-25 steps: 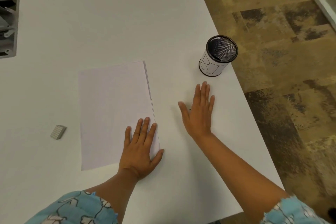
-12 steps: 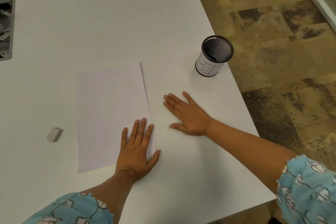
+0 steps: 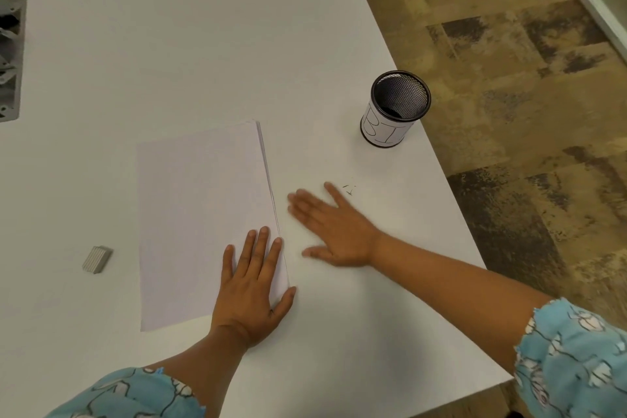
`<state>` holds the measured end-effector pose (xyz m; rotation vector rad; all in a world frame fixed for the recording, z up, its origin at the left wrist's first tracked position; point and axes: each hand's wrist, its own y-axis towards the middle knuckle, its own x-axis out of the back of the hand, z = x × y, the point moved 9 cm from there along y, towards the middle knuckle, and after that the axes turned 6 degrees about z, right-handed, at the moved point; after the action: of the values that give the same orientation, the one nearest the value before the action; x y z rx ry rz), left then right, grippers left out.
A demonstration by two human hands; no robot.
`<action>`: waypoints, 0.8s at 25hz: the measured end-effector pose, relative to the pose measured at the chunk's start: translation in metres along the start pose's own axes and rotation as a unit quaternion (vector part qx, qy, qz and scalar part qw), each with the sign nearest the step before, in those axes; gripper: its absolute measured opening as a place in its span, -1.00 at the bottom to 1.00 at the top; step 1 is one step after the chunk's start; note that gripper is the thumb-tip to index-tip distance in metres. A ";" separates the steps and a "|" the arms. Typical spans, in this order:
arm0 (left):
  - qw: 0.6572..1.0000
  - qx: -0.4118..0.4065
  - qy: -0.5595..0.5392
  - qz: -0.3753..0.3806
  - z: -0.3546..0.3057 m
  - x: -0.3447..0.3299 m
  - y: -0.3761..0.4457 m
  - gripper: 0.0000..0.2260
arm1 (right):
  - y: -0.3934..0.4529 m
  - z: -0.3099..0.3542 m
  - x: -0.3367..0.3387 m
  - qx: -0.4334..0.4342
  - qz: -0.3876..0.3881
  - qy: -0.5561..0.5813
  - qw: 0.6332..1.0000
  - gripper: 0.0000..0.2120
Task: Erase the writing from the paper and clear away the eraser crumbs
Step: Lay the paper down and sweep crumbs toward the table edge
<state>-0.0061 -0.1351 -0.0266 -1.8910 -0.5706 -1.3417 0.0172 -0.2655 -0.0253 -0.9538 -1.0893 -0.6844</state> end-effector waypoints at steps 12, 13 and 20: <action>1.000 0.008 0.014 -0.013 0.002 -0.001 0.002 -0.36 | 0.038 -0.032 0.021 -0.229 -0.062 0.050 0.970 -0.30; 1.000 0.008 0.015 -0.011 0.002 -0.001 0.002 -0.36 | 0.035 -0.045 0.023 -0.275 -0.062 0.054 0.958 -0.28; 1.000 0.007 -0.001 -0.008 0.000 0.002 0.001 -0.35 | -0.020 -0.057 0.011 -0.496 -0.054 0.083 0.863 -0.14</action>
<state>-0.0052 -0.1360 -0.0251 -1.8792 -0.5951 -1.3426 0.0283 -0.3254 -0.0181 -1.6652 -0.5909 -1.4591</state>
